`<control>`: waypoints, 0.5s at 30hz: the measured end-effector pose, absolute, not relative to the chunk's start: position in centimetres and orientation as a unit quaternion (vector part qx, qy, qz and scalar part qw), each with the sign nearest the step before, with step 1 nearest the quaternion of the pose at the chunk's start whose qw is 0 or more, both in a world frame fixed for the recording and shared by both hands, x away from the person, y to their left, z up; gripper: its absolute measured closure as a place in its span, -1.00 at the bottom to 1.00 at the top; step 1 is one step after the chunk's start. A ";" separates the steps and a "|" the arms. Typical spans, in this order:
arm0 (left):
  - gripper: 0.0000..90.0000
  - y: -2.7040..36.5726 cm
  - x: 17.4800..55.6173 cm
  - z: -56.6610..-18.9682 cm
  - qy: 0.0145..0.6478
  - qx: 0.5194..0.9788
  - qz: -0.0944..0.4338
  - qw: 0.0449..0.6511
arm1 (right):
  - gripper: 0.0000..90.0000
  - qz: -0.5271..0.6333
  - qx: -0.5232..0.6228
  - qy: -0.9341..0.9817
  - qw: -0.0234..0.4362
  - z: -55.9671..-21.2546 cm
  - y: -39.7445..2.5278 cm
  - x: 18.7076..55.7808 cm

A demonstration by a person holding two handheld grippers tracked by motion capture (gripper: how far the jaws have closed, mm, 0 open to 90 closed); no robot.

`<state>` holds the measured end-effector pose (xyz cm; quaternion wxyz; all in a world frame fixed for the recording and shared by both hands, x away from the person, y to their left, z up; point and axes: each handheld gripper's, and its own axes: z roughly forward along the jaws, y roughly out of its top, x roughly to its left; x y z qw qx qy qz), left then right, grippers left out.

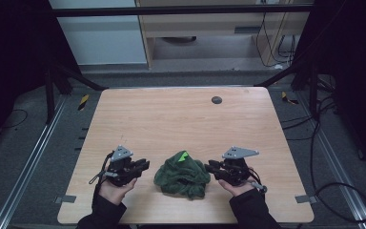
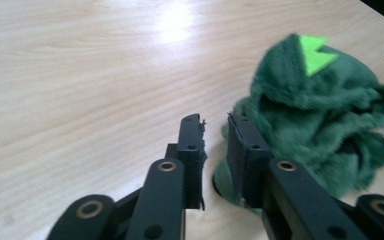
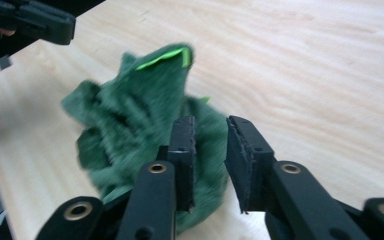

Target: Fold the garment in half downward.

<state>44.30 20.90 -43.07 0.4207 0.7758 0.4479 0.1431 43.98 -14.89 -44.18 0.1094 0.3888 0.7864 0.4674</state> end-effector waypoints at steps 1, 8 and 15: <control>0.75 20.9 44.6 -43.1 0.450 0.775 0.147 0.419 | 0.68 0.468 0.390 0.785 0.111 -44.1 -15.0 44.2; 0.89 20.3 46.5 -43.6 0.453 0.774 0.148 0.418 | 0.86 0.466 0.403 0.779 0.122 -44.1 -14.7 46.0; 0.99 18.2 48.1 -44.7 0.445 0.785 0.144 0.407 | 0.99 0.459 0.404 0.783 0.119 -44.9 -13.3 47.5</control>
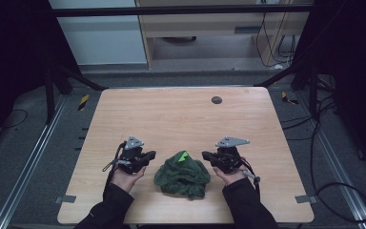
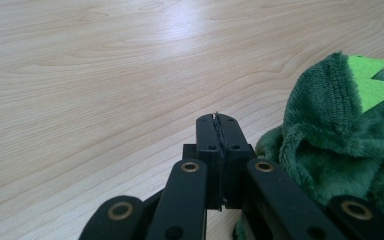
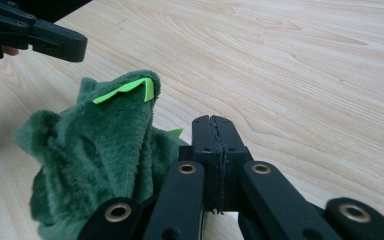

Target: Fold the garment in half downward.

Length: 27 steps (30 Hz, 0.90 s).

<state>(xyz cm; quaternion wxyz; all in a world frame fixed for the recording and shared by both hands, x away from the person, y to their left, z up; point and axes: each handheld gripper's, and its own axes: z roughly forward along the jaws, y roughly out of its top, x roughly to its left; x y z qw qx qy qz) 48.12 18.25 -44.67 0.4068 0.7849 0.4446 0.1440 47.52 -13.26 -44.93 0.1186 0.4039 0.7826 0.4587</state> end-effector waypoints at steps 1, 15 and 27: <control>1.00 18.0 48.3 -44.8 0.445 0.785 0.141 0.407 | 1.00 0.458 0.405 0.782 0.118 -45.1 -13.1 47.6; 1.00 15.8 48.1 -45.9 0.407 0.812 0.107 0.404 | 0.99 0.446 0.396 0.798 0.086 -46.4 -11.8 47.6; 0.99 16.6 46.0 -44.9 0.382 0.815 0.087 0.426 | 0.99 0.461 0.371 0.803 0.073 -45.7 -11.2 46.0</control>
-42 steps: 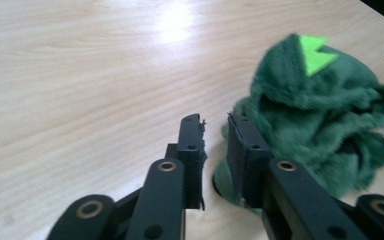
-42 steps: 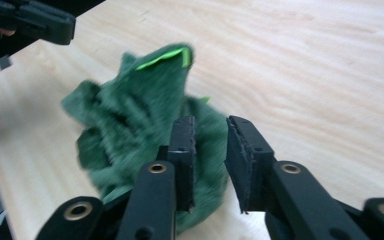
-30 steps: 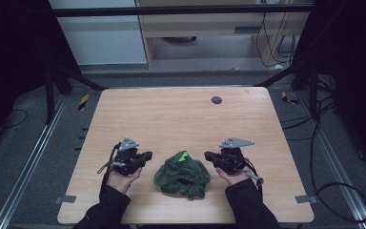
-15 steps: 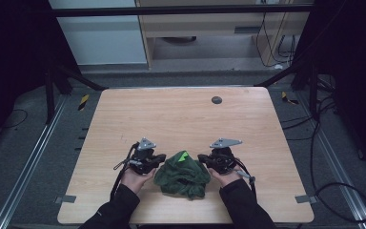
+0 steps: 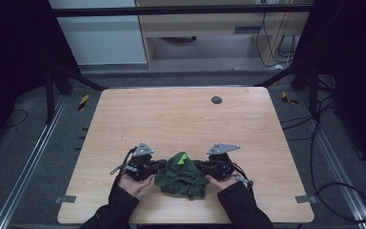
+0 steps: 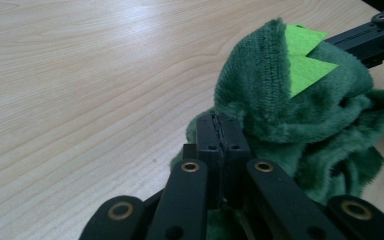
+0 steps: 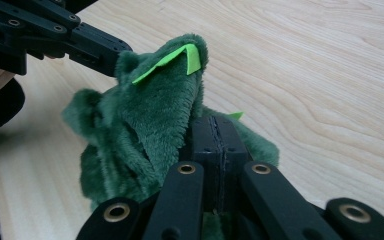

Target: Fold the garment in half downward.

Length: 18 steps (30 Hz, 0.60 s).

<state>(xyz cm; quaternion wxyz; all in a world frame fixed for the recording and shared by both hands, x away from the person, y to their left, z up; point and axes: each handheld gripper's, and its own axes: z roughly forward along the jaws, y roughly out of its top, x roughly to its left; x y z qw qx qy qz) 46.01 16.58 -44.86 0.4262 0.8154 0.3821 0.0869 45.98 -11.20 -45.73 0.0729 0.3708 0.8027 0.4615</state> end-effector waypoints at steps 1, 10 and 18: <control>0.99 16.6 46.0 -44.9 0.382 0.815 0.087 0.426 | 0.99 0.461 0.371 0.803 0.073 -45.7 -11.2 46.0; 0.99 16.1 44.5 -44.4 0.362 0.822 0.080 0.432 | 0.99 0.470 0.356 0.805 0.063 -45.4 -11.4 44.6; 0.99 17.1 47.8 -44.7 0.406 0.805 0.115 0.418 | 0.99 0.462 0.369 0.803 0.075 -45.7 -11.7 45.2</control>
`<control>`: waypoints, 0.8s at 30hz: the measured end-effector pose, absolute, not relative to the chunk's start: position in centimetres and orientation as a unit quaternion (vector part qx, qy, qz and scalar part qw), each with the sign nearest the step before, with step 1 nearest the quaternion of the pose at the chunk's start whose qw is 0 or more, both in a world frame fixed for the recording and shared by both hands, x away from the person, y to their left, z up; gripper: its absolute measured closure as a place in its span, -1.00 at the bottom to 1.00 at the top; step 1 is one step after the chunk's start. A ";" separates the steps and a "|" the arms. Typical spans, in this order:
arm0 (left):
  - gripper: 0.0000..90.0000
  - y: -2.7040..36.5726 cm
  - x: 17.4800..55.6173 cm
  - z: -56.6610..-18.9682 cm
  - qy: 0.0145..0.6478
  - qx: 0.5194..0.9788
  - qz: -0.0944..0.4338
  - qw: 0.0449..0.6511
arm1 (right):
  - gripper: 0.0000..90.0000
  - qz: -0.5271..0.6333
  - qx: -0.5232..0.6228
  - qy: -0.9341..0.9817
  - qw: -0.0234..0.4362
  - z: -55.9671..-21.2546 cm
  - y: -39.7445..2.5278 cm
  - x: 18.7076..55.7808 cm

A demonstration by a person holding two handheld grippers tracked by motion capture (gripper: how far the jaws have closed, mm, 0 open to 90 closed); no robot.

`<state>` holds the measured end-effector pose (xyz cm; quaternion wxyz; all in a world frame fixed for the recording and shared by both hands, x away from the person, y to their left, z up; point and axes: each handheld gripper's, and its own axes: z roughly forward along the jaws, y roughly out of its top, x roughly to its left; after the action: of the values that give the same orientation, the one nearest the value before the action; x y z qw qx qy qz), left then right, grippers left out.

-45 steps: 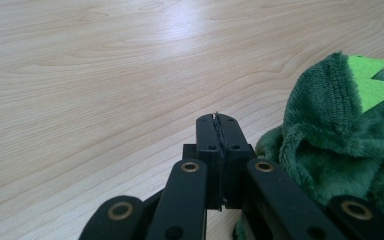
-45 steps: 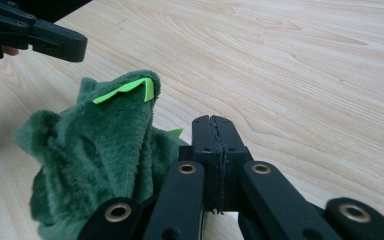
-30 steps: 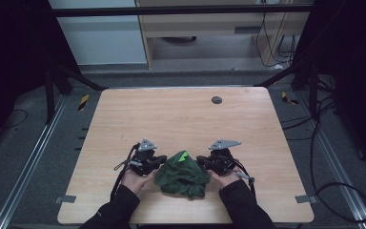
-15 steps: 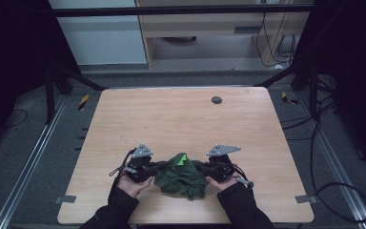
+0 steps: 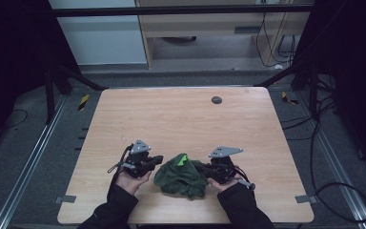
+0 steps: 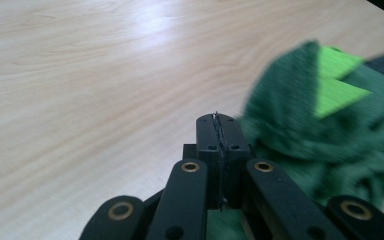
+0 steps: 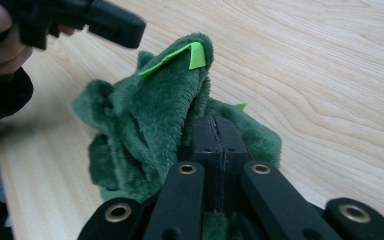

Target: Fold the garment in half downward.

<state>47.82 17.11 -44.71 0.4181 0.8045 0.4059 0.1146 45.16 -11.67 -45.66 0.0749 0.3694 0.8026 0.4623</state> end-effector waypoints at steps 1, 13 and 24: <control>1.00 17.1 47.8 -44.7 0.406 0.805 0.115 0.418 | 0.99 0.462 0.369 0.803 0.075 -45.7 -11.7 45.2; 0.99 15.2 48.1 -46.0 0.360 0.832 0.072 0.417 | 0.99 0.452 0.373 0.806 0.085 -46.1 -11.3 45.9; 0.99 15.4 45.6 -45.3 0.343 0.835 0.051 0.428 | 0.99 0.464 0.363 0.805 0.071 -45.8 -11.4 44.7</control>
<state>45.57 15.40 -45.31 0.4284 0.8346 0.3426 0.0508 44.67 -11.37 -45.82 0.0707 0.3626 0.8051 0.4641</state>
